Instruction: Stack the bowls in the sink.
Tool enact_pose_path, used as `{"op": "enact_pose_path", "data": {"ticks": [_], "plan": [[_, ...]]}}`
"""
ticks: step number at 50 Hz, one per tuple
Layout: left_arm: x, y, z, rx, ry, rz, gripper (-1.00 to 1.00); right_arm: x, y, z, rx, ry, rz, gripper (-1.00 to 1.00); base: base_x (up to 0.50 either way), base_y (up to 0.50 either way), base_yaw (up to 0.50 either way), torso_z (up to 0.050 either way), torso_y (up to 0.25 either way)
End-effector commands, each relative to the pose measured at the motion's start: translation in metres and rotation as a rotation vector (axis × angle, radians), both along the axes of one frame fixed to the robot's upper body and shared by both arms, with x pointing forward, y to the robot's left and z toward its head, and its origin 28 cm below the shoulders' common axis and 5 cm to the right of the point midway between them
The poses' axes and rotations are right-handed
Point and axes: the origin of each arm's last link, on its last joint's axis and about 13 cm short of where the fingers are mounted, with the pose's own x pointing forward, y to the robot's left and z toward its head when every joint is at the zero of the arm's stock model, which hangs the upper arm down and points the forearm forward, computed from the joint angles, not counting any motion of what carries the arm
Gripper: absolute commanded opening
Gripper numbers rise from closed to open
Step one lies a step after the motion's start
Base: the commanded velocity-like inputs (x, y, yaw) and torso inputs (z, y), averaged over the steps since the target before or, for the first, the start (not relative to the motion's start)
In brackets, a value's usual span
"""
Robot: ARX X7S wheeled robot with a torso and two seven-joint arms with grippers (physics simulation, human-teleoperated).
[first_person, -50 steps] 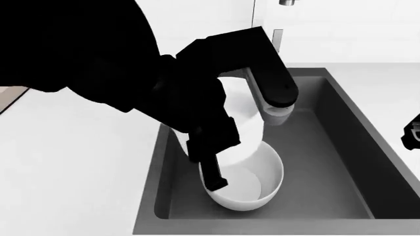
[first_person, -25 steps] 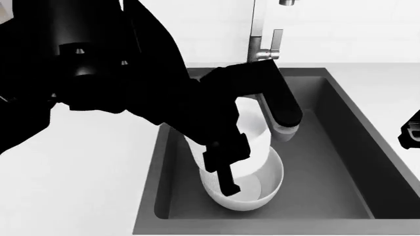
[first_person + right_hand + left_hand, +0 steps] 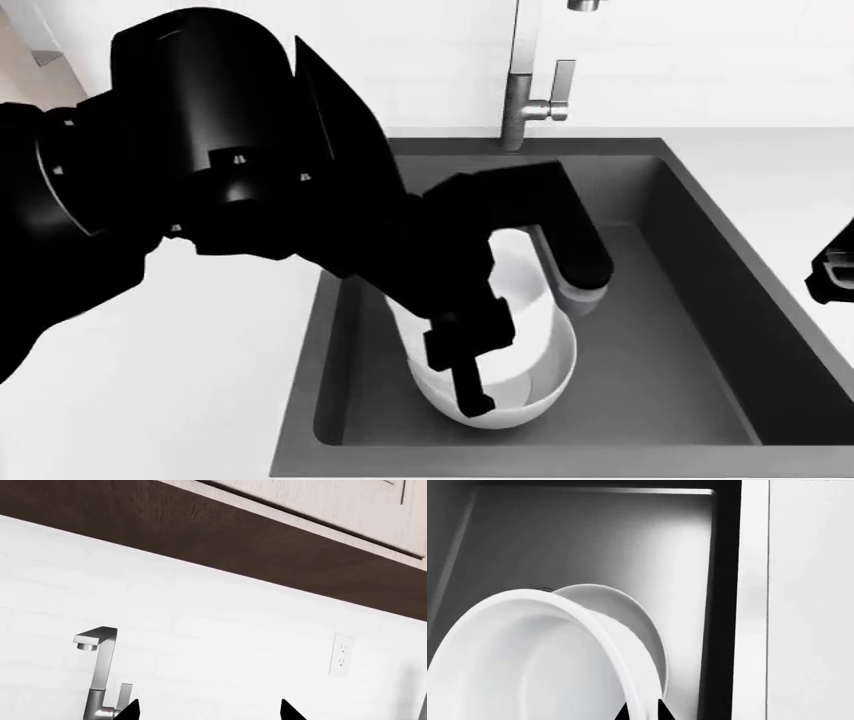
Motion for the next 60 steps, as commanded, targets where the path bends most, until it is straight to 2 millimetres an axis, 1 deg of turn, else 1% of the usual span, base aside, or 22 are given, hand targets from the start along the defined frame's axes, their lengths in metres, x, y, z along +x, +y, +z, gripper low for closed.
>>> {"op": "enact_pose_path", "data": {"ticks": [1, 18, 27, 39, 60], "plan": [[0.004, -0.005, 0.003, -0.023, -0.052, -0.004, -1.00, 0.001, 0.000, -0.001, -0.001, 0.004, 0.000, 1.00, 0.00, 0.00, 0.00, 0.000, 0.000], [0.005, -0.014, -0.003, -0.025, -0.035, -0.035, -1.00, 0.001, -0.001, -0.003, 0.004, 0.005, -0.004, 1.00, 0.00, 0.00, 0.00, 0.001, 0.001], [0.008, -0.012, -0.012, 0.000, 0.004, -0.014, -1.00, 0.001, -0.002, -0.004, 0.009, 0.007, -0.008, 1.00, 0.00, 0.00, 0.00, 0.000, 0.001], [0.011, -0.009, -0.014, 0.013, 0.014, 0.008, -1.00, 0.002, -0.002, -0.004, 0.008, 0.009, -0.007, 1.00, 0.00, 0.00, 0.00, 0.000, 0.001], [0.014, -0.008, -0.017, -0.022, -0.008, 0.005, -1.00, 0.002, -0.002, -0.006, 0.009, 0.013, -0.007, 1.00, 0.00, 0.00, 0.00, 0.000, 0.000]]}}
